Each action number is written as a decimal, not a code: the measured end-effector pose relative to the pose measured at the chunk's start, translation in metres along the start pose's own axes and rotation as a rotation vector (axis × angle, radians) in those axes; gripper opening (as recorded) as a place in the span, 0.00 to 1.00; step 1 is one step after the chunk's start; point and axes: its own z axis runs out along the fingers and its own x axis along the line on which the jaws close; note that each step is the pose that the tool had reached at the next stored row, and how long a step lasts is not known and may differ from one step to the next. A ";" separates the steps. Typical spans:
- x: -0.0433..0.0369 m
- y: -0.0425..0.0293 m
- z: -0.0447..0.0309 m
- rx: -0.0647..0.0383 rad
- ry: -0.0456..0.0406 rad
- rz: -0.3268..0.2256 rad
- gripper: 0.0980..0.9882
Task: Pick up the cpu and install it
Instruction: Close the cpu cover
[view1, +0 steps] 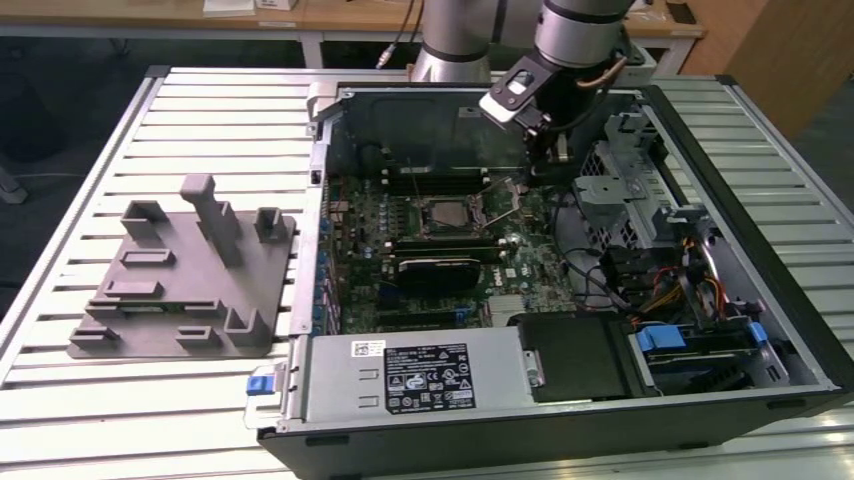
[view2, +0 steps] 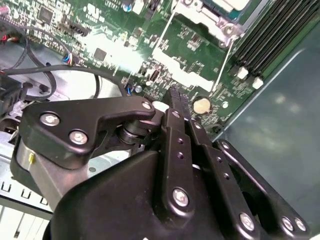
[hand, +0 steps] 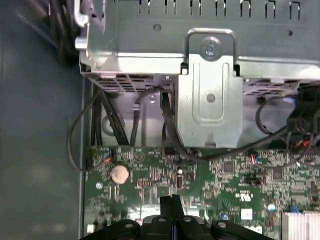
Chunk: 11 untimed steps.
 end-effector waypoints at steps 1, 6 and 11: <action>0.0000 0.0016 0.0013 0.000 -0.0001 0.000 0.01; 0.0001 0.0078 0.0082 0.002 0.0002 0.000 0.01; 0.0002 0.0095 0.0164 0.004 0.0001 0.000 0.01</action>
